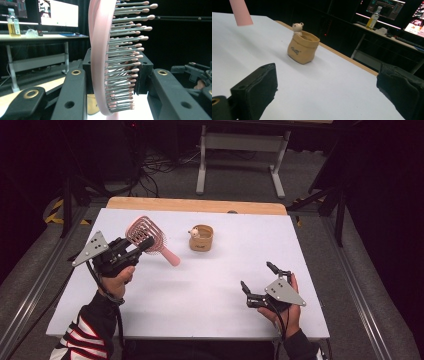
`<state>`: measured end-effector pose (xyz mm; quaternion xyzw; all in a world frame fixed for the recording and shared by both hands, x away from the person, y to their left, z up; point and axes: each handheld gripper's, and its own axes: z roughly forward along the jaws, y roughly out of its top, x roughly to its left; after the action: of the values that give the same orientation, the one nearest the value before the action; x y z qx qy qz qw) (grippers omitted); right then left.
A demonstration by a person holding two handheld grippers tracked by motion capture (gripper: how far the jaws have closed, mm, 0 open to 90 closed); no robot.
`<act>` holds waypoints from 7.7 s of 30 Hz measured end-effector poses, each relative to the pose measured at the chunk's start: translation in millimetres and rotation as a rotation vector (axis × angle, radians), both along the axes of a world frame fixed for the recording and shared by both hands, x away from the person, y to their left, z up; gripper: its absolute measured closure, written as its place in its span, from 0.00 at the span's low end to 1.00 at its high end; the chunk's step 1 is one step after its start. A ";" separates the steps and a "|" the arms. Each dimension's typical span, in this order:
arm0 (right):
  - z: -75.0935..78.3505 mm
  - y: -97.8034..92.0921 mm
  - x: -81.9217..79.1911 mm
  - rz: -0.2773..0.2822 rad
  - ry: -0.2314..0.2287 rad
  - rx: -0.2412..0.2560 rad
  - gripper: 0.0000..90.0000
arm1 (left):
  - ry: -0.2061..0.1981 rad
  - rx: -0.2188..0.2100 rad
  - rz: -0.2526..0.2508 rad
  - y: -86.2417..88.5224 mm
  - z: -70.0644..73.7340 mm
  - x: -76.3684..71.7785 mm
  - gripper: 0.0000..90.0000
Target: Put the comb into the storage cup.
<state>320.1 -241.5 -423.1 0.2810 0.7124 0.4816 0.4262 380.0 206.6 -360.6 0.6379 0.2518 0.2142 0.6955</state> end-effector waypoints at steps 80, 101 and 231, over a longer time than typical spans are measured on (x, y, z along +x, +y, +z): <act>-4.3 -19.0 -4.6 0.004 0.017 0.025 0.06 | 0.162 0.099 0.045 -120.7 15.5 139.4 0.71; -6.3 -16.3 -3.8 0.015 0.027 0.017 0.06 | 0.221 0.067 0.080 -118.3 -1.2 150.7 0.71; -8.9 -7.1 -3.0 0.037 0.033 -0.006 0.06 | 0.210 0.238 0.197 -55.7 -6.0 148.5 0.11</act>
<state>317.2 -248.5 -432.0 0.2743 0.7259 0.4827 0.4060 528.5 150.9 -366.6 0.7069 0.3568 0.2418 0.5607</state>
